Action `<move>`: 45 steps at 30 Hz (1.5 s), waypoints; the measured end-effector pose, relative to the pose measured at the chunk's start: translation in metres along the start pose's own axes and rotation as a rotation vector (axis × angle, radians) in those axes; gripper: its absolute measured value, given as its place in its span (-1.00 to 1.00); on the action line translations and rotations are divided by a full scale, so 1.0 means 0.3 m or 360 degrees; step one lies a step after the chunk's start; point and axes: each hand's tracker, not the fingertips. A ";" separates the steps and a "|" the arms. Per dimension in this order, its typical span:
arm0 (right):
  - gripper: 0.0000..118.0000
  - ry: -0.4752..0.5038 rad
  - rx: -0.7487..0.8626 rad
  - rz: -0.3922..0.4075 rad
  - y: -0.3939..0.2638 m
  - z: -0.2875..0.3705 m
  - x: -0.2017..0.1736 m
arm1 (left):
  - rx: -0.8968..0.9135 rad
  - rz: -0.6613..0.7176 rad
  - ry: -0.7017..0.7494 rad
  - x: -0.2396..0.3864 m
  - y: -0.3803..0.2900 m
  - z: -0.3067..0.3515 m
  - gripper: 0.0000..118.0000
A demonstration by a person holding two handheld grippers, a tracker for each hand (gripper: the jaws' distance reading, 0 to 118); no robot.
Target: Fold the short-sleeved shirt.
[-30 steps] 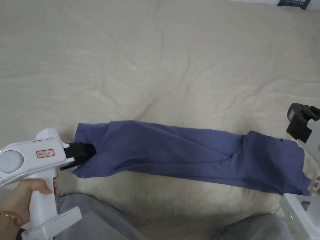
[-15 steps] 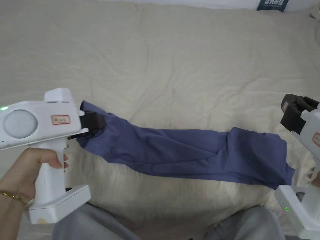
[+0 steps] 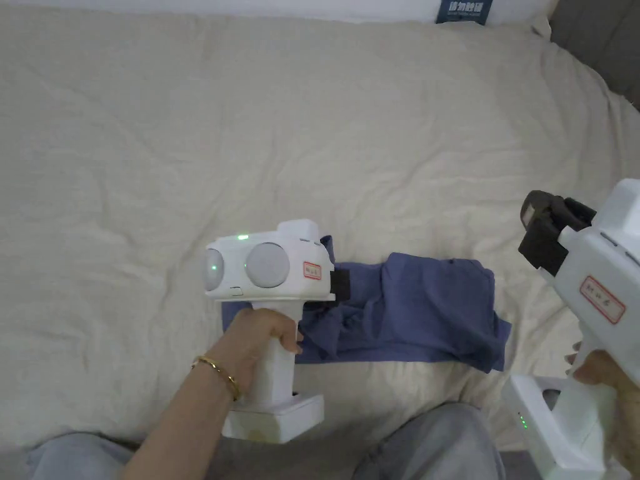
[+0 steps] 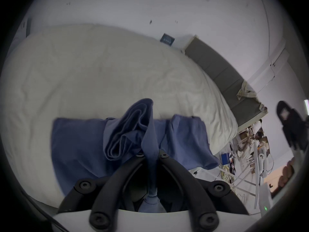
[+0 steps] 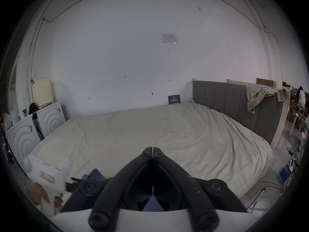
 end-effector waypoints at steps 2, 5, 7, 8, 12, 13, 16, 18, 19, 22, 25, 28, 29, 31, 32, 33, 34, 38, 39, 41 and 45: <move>-0.97 -0.0019 -0.0011 -0.0014 -0.006 0.005 0.021 | -0.0066 -0.0024 0.0129 0.023 -0.018 -0.078 -0.02; -0.97 -0.0048 -0.0015 -0.0027 -0.009 0.018 0.051 | -0.0101 0.0000 0.0130 0.035 -0.026 -0.107 0.84; -0.97 -0.0068 -0.0020 -0.0025 -0.011 0.022 0.065 | -0.0029 0.0045 0.0062 0.027 -0.009 -0.054 0.87; -0.97 -0.0074 -0.0022 -0.0025 -0.011 0.024 0.072 | 0.0042 0.0042 0.0029 0.020 0.008 -0.007 0.86; -0.97 -0.0076 -0.0027 -0.0022 -0.016 0.025 0.076 | 0.0363 -0.0018 0.0226 -0.021 0.061 0.154 0.73; -0.97 -0.0073 -0.0028 -0.0021 -0.016 0.025 0.075 | 0.0424 -0.0072 0.0312 -0.029 0.061 0.180 0.48; -0.97 -0.0054 -0.0032 -0.0013 -0.022 0.025 0.062 | 0.0411 -0.0202 0.0569 -0.048 0.027 0.181 -0.65; -0.97 -0.0042 -0.0037 -0.0005 -0.027 0.024 0.045 | 0.0286 -0.0136 0.0511 -0.075 -0.013 0.146 -0.82; -0.97 -0.0037 -0.0041 -0.0004 -0.028 0.023 0.042 | 0.0212 -0.0090 0.0442 -0.081 -0.035 0.124 -0.83; -0.97 -0.0027 -0.0051 -0.0008 -0.033 0.025 0.032 | 0.0045 -0.0157 0.0431 -0.035 -0.117 0.026 -0.93; -0.97 -0.0027 -0.0053 -0.0024 -0.033 0.029 0.032 | -0.0056 -0.0244 0.0354 0.043 -0.179 -0.050 -0.93; -0.97 -0.0048 -0.0058 -0.0009 -0.031 0.034 0.035 | -0.0082 -0.0262 0.0297 0.124 -0.200 -0.095 -0.93; -0.97 -0.0050 -0.0060 -0.0008 -0.030 0.036 0.037 | -0.0085 -0.0300 0.0290 0.145 -0.203 -0.110 -0.93; -0.97 -0.0056 -0.0064 -0.0001 -0.030 0.041 0.040 | -0.0088 -0.0302 0.0277 0.177 -0.198 -0.136 -0.93; -0.97 -0.0060 -0.0064 0.0003 -0.029 0.043 0.041 | -0.0091 -0.0284 0.0256 0.185 -0.186 -0.141 -0.93; -0.97 -0.0064 -0.0064 0.0005 -0.028 0.046 0.042 | -0.0086 -0.0212 0.0179 0.187 -0.172 -0.136 -0.93; -0.97 -0.0066 -0.0065 0.0005 -0.028 0.048 0.044 | -0.0078 -0.0153 0.0136 0.187 -0.153 -0.120 -0.91; -0.97 -0.0065 -0.0055 0.0006 -0.019 0.058 0.048 | 0.0139 -0.0076 -0.0032 0.139 -0.065 0.006 -0.45; -0.97 -0.0064 -0.0050 0.0008 -0.016 0.060 0.048 | 0.0201 -0.0080 -0.0041 0.112 -0.039 0.045 -0.09; -0.97 -0.0060 -0.0042 0.0011 -0.009 0.062 0.047 | 0.0299 -0.0061 -0.0049 0.049 0.006 0.117 0.73; -0.97 -0.0045 -0.0030 0.0013 0.003 0.058 0.045 | 0.0433 0.0075 -0.0093 -0.147 0.079 0.238 1.00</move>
